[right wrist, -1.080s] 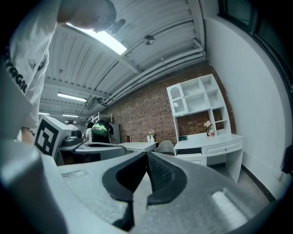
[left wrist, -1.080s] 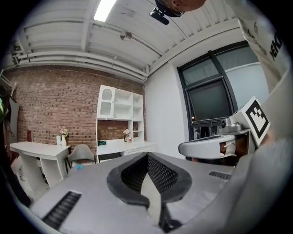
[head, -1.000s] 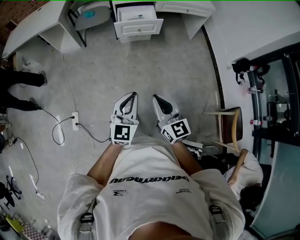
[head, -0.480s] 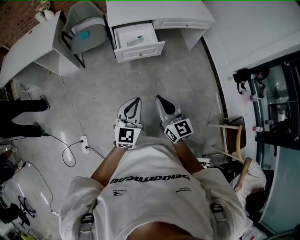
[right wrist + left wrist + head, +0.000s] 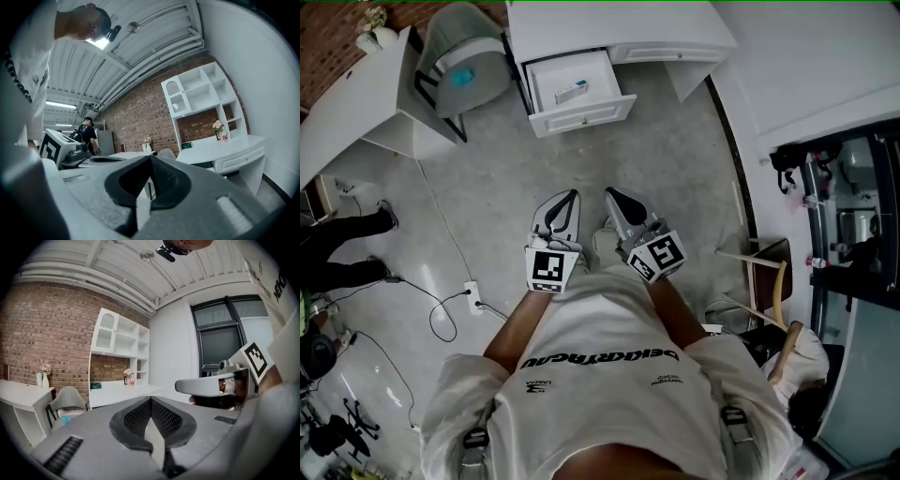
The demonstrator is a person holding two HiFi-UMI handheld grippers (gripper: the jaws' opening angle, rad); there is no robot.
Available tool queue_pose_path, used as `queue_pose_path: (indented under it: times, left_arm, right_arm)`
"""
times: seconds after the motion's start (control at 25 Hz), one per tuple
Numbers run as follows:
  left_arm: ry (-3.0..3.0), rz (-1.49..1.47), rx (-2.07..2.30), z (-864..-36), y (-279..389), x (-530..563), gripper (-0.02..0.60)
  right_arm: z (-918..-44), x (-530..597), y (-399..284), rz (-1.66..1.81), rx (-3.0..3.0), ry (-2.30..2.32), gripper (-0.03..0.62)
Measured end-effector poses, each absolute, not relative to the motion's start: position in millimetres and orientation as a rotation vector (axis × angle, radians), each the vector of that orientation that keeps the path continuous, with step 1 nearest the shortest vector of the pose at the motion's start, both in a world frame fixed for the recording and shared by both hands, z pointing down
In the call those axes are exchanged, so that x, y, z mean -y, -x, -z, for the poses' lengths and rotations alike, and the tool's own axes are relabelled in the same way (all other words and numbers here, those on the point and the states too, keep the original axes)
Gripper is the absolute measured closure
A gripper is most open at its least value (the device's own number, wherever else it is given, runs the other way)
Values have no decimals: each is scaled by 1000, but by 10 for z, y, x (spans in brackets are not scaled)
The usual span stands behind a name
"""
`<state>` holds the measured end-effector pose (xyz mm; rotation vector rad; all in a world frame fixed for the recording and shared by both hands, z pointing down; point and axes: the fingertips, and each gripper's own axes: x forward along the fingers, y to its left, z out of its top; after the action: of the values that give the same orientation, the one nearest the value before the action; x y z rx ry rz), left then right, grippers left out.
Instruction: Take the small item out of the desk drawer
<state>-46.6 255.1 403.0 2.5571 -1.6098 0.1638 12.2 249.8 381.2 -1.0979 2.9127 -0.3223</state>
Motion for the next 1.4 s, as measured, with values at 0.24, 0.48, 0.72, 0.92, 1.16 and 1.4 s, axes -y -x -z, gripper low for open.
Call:
queue_pose_path:
  times: [0.24,0.48,0.72,0.92,1.16,1.4]
  left_arm:
    - [-2569,-168,1597,-4155,421,-1897,584]
    - [-2547,-206,1636,-4251,343,-928,584]
    - [-2488,-240,1681,-4284,172,-24,584]
    - [-2442,-307,1714,-4397,81,523,584]
    - [-2383,-340,1698,-4530,25,989,584]
    - [-2347,-388,1664,-4795,188,1323,584]
  right_arm:
    - [-4035,-1836,-129,320,-2950,1083,595]
    - [-4120,-882,-199,282,-3005,1020,595]
    - [-4108,26,-322,287,-3045,952,595]
    - [-4176,579,-401,303,-3075,900,595]
    - [-4325,976,-415,373,-3098,872,595]
    - [-4621,1181,-313,446,-3126,909,595]
